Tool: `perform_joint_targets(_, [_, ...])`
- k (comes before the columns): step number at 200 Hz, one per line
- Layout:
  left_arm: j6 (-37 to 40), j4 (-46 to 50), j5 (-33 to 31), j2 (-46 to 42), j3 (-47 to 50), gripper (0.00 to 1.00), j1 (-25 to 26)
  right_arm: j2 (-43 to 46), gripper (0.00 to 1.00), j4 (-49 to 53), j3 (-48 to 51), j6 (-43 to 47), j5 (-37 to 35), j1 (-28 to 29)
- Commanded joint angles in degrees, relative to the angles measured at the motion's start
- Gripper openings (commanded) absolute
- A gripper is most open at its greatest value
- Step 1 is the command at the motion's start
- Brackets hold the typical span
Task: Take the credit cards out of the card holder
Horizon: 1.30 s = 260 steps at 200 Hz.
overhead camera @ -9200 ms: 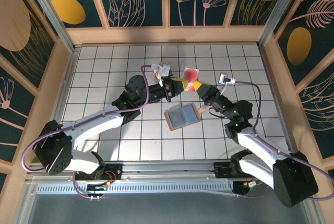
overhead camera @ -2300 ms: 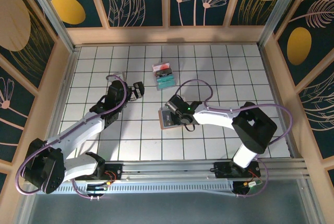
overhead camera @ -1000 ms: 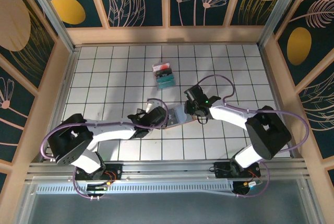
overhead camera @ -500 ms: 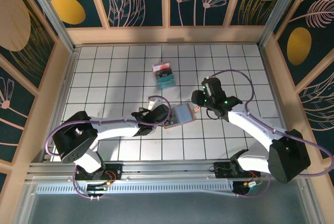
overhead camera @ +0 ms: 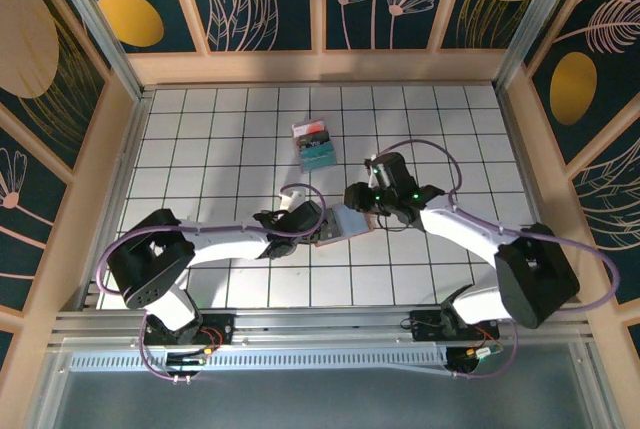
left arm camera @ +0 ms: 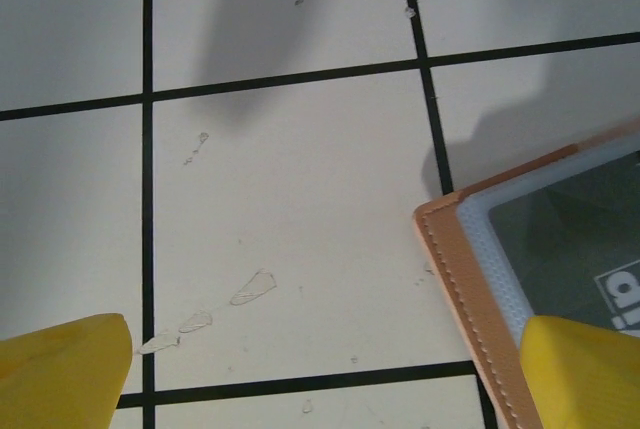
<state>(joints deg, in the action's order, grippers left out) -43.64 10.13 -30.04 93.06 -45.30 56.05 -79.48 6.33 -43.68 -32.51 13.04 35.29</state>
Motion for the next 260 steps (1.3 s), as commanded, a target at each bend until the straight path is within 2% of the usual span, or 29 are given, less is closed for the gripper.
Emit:
perform_joint_targets(1, [-0.49, 1.56, 0.51, 0.31, 1.16, 0.99, -0.58, -2.54, 0.33, -2.55, -0.09, -1.04, 3.50, 0.96])
perform_joint_targets(86, [0.47, -0.02, 1.86, 2.81, 1.28, 0.99, -1.13, -9.09, 0.31, -7.71, 1.74, -2.73, 9.24, 1.10])
perform_joint_targets(163, [1.36, -0.38, 1.63, 4.35, -0.09, 0.99, -1.30, -14.25, 0.27, -10.43, 2.82, -2.47, 11.30, 1.12])
perform_joint_targets(260, [1.63, -0.46, 1.08, 4.19, -0.96, 0.99, -1.65, -14.61, 0.23, -15.36, 3.67, -3.44, 16.08, 1.02])
